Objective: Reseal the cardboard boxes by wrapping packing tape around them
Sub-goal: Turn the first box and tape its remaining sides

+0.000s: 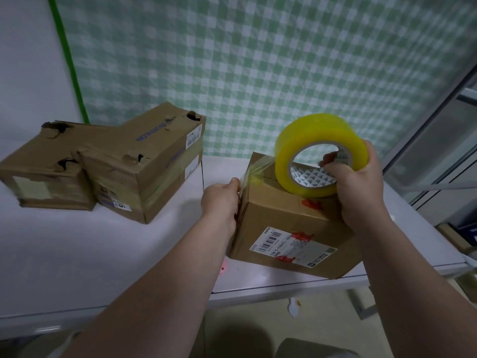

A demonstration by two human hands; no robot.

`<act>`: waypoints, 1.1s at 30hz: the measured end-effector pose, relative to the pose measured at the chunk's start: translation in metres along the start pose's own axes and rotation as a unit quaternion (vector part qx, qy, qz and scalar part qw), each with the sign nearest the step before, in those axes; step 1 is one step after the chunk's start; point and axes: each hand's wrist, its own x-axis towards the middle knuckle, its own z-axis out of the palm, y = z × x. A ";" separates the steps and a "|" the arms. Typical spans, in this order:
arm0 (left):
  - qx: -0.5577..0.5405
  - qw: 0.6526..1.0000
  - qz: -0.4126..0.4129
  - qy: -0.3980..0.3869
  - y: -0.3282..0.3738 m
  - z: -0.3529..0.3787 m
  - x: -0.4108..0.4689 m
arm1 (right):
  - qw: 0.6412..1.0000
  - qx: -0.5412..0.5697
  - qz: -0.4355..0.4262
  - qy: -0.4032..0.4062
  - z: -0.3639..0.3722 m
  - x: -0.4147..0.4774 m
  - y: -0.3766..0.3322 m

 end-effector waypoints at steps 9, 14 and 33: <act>0.163 0.983 0.080 -0.017 0.001 -0.001 0.008 | 1.000 0.011 0.015 0.009 0.002 -0.001 -0.002; 0.217 0.971 0.082 -0.055 0.005 -0.003 0.009 | 1.000 0.013 0.016 0.012 0.002 -0.001 -0.001; 0.171 0.947 0.128 -0.241 0.022 -0.002 -0.026 | 0.999 -0.026 0.033 0.030 0.006 -0.003 -0.004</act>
